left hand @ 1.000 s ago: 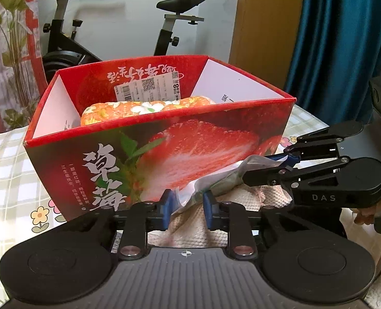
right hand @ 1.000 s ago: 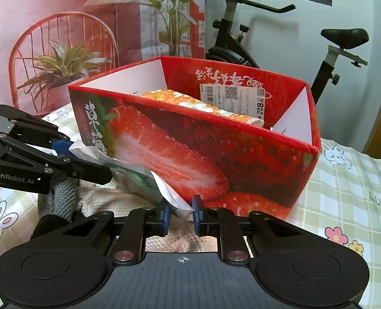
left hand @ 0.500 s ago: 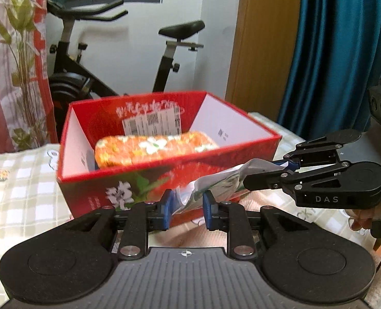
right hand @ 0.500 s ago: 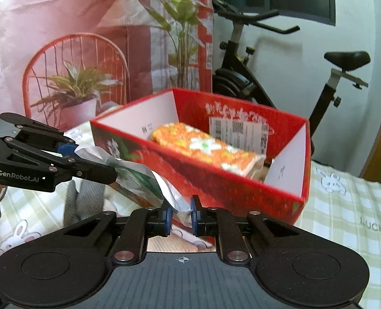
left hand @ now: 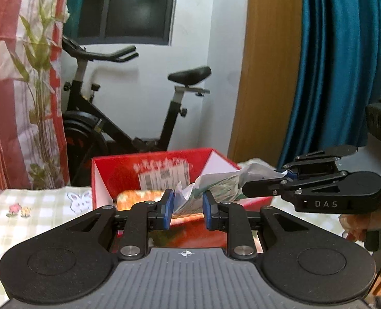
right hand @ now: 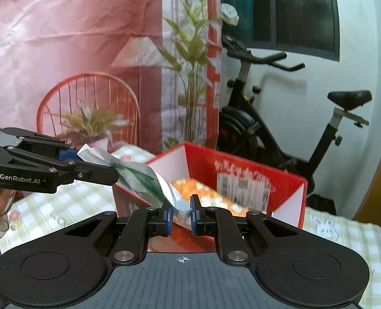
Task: Organize soft objects
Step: 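Lift the white cable bag with both tools and lower it into the box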
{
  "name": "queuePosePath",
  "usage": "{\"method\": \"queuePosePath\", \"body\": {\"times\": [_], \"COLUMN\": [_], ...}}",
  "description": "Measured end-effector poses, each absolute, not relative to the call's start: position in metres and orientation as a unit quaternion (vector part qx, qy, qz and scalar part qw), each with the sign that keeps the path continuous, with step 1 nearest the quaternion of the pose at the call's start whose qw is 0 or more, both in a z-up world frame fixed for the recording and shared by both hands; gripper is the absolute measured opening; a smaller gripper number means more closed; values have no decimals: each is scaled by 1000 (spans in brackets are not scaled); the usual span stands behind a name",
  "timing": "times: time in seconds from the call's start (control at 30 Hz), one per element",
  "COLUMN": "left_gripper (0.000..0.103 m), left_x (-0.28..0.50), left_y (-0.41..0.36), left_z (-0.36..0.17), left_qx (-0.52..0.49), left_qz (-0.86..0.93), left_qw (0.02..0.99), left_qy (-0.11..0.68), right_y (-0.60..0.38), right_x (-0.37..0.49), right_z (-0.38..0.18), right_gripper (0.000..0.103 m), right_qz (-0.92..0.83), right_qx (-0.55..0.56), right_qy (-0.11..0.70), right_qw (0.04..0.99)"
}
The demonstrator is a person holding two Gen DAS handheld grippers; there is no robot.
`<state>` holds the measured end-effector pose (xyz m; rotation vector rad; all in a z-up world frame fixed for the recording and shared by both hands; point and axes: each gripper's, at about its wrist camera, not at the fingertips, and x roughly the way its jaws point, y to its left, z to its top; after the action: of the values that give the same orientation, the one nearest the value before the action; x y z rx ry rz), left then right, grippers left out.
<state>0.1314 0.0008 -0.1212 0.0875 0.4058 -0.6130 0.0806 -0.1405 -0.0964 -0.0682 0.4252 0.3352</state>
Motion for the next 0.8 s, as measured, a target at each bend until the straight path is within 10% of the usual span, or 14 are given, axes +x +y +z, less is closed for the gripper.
{"method": "queuePosePath", "body": {"times": [0.8], "left_gripper": [27], "left_x": [250], "left_y": [-8], "left_z": [-169], "left_qx": [-4], "left_qz": [-284], "left_qw": [893], "left_qy": [348], "right_y": [-175], "right_x": [199], "right_z": [-154], "right_gripper": [12], "right_qz": [152], "right_qx": [85], "right_qy": [340], "right_qw": [924]}}
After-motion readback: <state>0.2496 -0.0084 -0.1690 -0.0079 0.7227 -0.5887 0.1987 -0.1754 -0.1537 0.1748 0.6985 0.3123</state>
